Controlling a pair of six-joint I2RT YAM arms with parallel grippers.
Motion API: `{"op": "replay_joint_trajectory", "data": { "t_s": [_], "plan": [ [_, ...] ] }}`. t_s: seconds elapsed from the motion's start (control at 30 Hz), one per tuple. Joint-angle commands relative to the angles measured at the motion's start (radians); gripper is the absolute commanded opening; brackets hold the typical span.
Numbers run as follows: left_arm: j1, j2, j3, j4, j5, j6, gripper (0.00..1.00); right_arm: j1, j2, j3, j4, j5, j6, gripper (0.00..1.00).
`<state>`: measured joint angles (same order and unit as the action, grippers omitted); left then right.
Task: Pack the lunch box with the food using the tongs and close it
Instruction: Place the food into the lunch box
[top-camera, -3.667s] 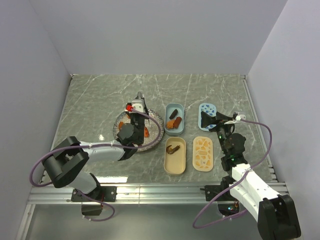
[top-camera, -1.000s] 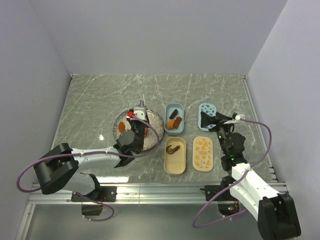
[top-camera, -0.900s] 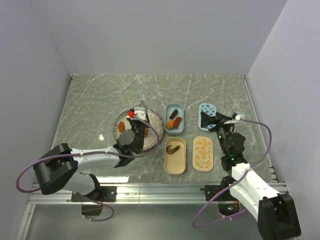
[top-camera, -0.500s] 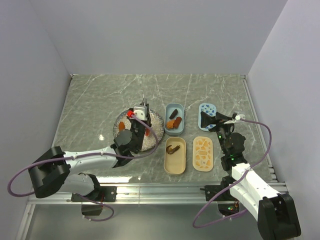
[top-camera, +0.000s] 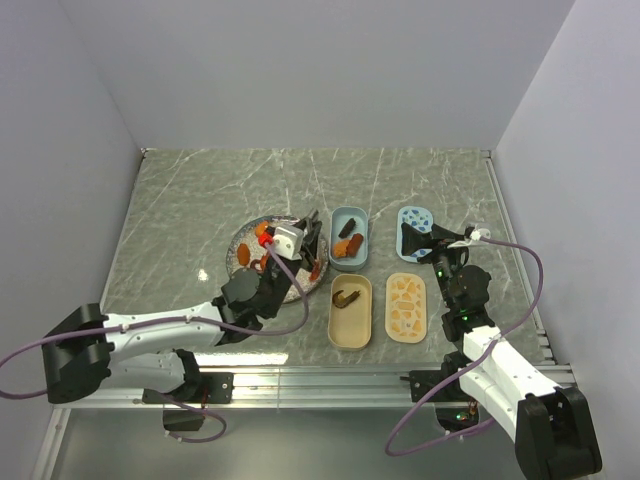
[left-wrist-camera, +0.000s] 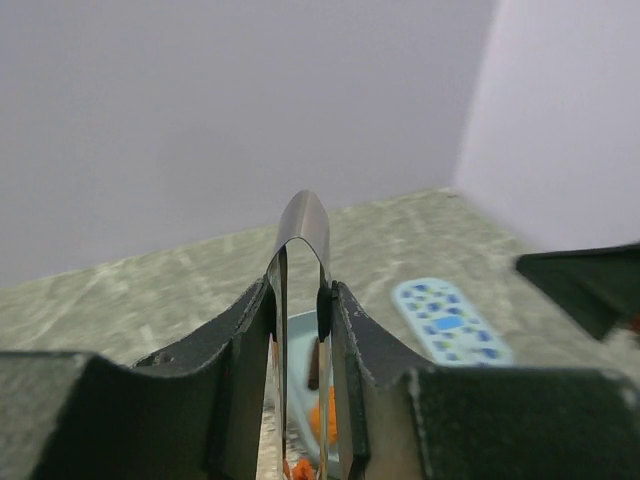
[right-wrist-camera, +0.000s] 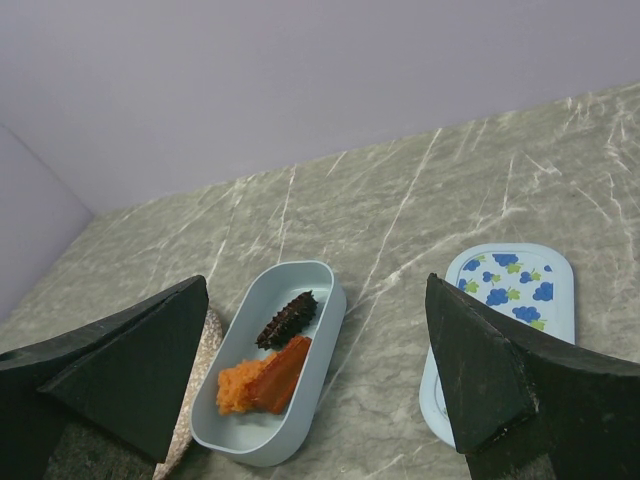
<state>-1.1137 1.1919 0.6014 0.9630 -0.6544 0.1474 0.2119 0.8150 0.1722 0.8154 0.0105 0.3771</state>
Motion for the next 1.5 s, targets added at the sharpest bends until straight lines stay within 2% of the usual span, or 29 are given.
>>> {"op": "replay_joint_trajectory", "data": {
  "t_s": [0.0,0.2,0.4,1.0,1.23,1.47],
  "plan": [
    [-0.028,-0.069,0.058,-0.044,0.173,-0.083,0.08,0.007,-0.005,0.035,0.045,0.006,-0.006,0.96],
    [-0.055,-0.077,0.066,-0.099,0.295,-0.176,0.08,0.007,-0.002,0.036,0.045,0.006,-0.006,0.96],
    [-0.081,-0.037,0.077,-0.113,0.355,-0.213,0.08,0.006,-0.002,0.038,0.045,0.006,-0.006,0.96],
    [-0.124,-0.008,0.093,-0.198,0.424,-0.284,0.11,0.007,0.001,0.039,0.044,0.005,-0.006,0.96],
    [-0.127,-0.006,0.097,-0.201,0.406,-0.282,0.33,0.004,0.0,0.038,0.042,0.003,-0.006,0.96],
    [-0.127,0.0,0.11,-0.208,0.391,-0.269,0.43,0.006,0.001,0.039,0.041,0.003,-0.004,0.96]
  ]
}}
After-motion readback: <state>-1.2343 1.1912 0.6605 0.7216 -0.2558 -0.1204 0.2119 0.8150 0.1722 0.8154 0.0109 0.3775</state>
